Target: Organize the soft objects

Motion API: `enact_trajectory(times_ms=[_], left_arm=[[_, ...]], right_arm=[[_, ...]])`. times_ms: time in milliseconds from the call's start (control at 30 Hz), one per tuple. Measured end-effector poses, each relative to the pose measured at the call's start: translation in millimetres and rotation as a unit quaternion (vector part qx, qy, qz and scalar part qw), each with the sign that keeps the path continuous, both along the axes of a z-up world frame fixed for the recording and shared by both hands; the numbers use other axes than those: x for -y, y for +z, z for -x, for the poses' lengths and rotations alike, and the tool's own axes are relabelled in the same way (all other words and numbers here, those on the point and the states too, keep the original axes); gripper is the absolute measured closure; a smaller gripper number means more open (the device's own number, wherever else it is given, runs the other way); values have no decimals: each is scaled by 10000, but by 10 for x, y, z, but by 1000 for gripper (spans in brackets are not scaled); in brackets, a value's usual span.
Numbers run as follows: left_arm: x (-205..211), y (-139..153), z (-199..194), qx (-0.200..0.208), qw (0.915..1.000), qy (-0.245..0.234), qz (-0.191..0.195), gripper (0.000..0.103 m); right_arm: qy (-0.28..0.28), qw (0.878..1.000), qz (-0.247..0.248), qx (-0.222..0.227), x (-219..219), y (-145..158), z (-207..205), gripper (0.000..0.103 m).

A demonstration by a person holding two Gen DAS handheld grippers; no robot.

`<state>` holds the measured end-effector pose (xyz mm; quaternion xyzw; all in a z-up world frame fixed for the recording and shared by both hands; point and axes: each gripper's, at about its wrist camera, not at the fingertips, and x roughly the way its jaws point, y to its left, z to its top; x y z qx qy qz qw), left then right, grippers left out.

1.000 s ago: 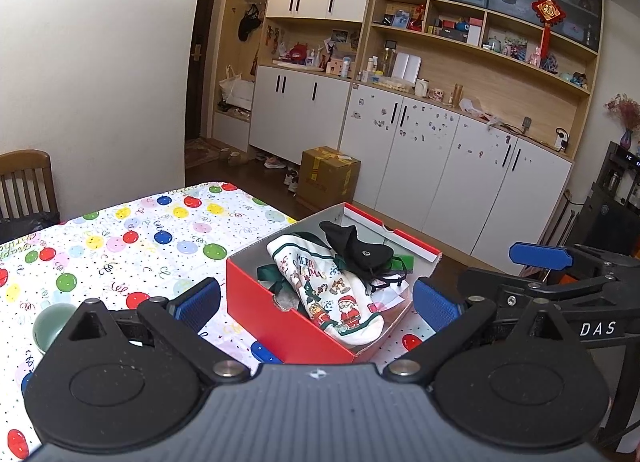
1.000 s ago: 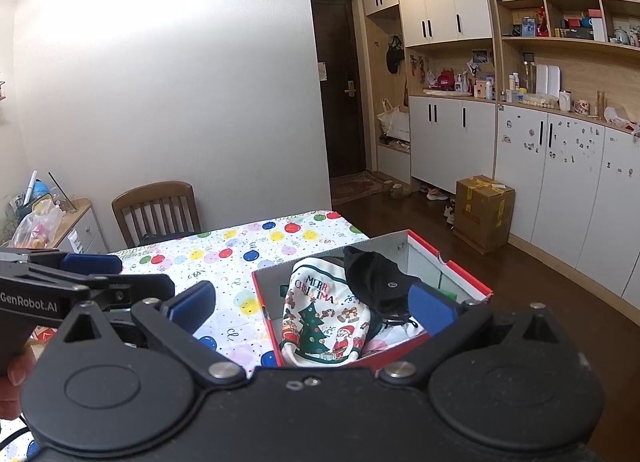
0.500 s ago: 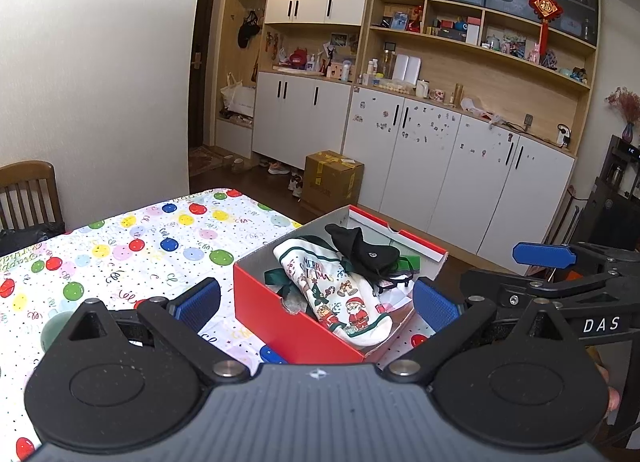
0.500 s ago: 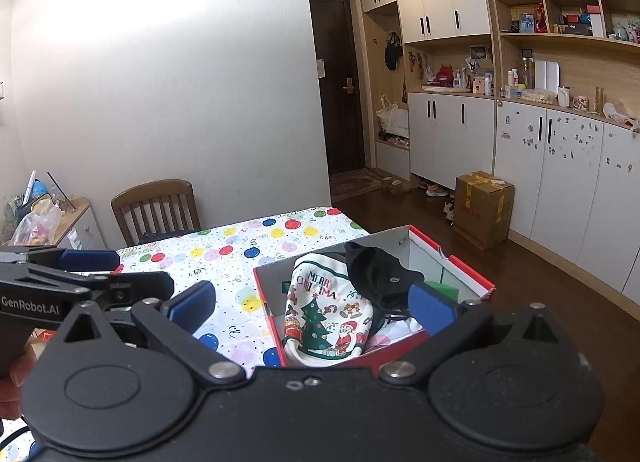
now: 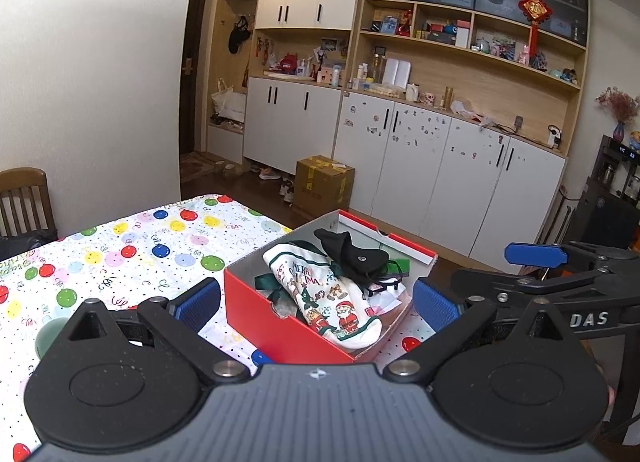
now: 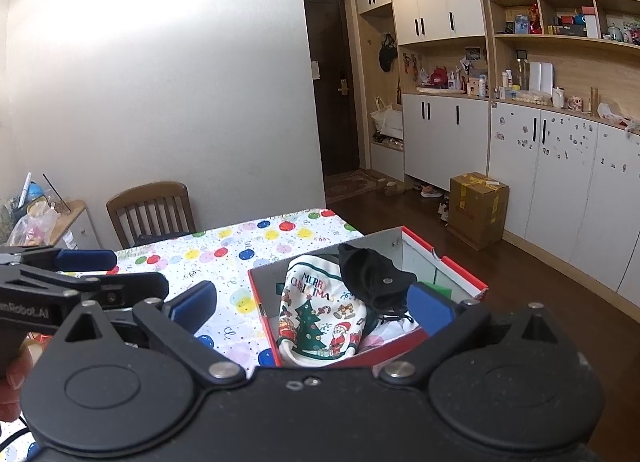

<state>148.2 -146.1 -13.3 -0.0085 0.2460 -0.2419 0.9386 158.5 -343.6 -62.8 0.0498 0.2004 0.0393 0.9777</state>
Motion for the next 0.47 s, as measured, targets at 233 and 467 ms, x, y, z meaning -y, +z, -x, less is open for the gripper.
enact_trajectory(times_ms=[233, 467], left_arm=[[13, -26, -23, -89, 9999, 44, 21, 0], [22, -35, -12, -100, 9999, 90, -28, 0]], right_arm=[[51, 10000, -6, -38, -13, 0, 9, 1], [56, 9999, -57, -88, -5, -8, -7, 1]])
